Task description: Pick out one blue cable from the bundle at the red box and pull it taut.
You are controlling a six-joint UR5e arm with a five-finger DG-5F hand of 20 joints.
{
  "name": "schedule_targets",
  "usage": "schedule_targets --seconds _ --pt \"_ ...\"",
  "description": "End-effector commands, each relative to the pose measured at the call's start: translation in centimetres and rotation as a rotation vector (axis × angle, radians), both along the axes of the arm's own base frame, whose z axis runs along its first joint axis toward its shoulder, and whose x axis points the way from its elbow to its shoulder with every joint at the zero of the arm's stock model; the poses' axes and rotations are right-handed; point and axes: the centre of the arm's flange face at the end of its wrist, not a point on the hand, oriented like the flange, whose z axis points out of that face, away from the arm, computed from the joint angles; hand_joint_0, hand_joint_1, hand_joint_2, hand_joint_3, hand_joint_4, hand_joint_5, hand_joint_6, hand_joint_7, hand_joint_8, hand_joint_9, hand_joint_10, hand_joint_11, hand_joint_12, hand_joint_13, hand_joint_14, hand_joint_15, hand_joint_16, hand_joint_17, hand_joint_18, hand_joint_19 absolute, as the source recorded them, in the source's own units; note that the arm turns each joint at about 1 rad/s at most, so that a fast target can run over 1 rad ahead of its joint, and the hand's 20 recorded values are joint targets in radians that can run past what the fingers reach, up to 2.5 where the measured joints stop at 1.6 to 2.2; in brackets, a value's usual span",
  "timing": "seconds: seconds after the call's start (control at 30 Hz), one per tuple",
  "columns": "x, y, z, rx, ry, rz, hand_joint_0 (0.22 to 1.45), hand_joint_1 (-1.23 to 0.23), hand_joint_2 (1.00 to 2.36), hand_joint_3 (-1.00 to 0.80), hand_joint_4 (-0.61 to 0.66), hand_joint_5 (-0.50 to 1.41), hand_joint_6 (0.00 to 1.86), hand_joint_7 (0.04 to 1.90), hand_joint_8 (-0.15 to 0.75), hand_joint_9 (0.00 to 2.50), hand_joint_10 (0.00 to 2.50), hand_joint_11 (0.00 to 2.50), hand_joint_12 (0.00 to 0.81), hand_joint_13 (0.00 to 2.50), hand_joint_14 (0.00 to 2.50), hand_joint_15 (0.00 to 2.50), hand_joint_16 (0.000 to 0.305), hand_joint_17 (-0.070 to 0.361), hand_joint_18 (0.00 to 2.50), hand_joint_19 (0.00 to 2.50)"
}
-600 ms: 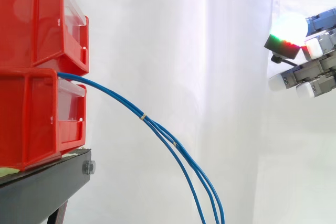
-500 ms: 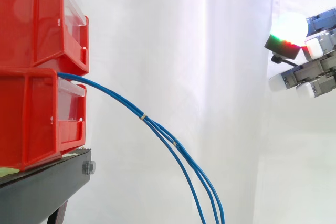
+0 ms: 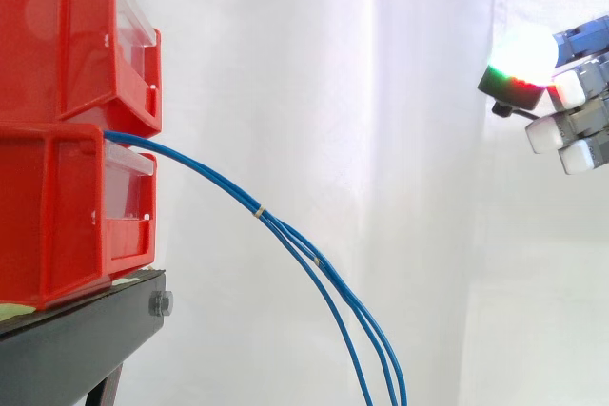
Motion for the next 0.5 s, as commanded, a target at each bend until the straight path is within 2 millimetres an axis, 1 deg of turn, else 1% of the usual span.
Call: schedule_targets --seconds 0.0,0.07,0.2,0.33,0.37,0.43,0.47 --pt "0.1 0.0 0.1 -0.006 -0.005 0.001 0.54 -0.66 1.0 -0.5 0.19 -0.2 0.5 0.72 0.251 0.7 0.02 0.43 0.277 0.57 0.01 0.14 0.04 0.09 0.43 0.29" --pt "0.1 0.1 0.1 -0.019 -0.007 0.0 0.54 -0.66 1.0 -0.5 0.2 -0.2 0.5 0.72 0.252 0.7 0.02 0.43 0.279 0.58 0.01 0.15 0.04 0.09 0.43 0.3" --pt "0.4 0.4 0.0 -0.107 -0.01 -0.031 0.54 -0.66 1.0 -0.5 0.2 -0.2 0.5 0.72 0.251 0.7 0.02 0.43 0.278 0.58 0.01 0.15 0.04 0.089 0.44 0.3" --pt "0.7 0.8 0.0 -0.157 -0.014 -0.055 0.54 -0.66 1.0 -0.5 0.2 -0.2 0.5 0.72 0.252 0.71 0.02 0.43 0.279 0.58 0.01 0.15 0.04 0.089 0.44 0.31" --pt "1.2 1.1 -0.8 -0.186 -0.007 -0.068 0.54 -0.66 1.0 -0.5 0.2 -0.2 0.5 0.72 0.252 0.71 0.02 0.44 0.281 0.58 0.01 0.15 0.04 0.089 0.44 0.31" --pt "1.7 1.2 -1.6 -0.2 -0.002 -0.074 0.54 -0.66 1.0 -0.5 0.2 -0.2 0.5 0.72 0.256 0.71 0.02 0.44 0.284 0.59 0.01 0.15 0.04 0.09 0.45 0.32" --pt "2.2 1.5 -2.6 -0.206 0.005 -0.079 0.54 -0.65 1.0 -0.5 0.2 -0.2 0.5 0.72 0.256 0.71 0.02 0.44 0.284 0.59 0.01 0.16 0.04 0.09 0.45 0.32"
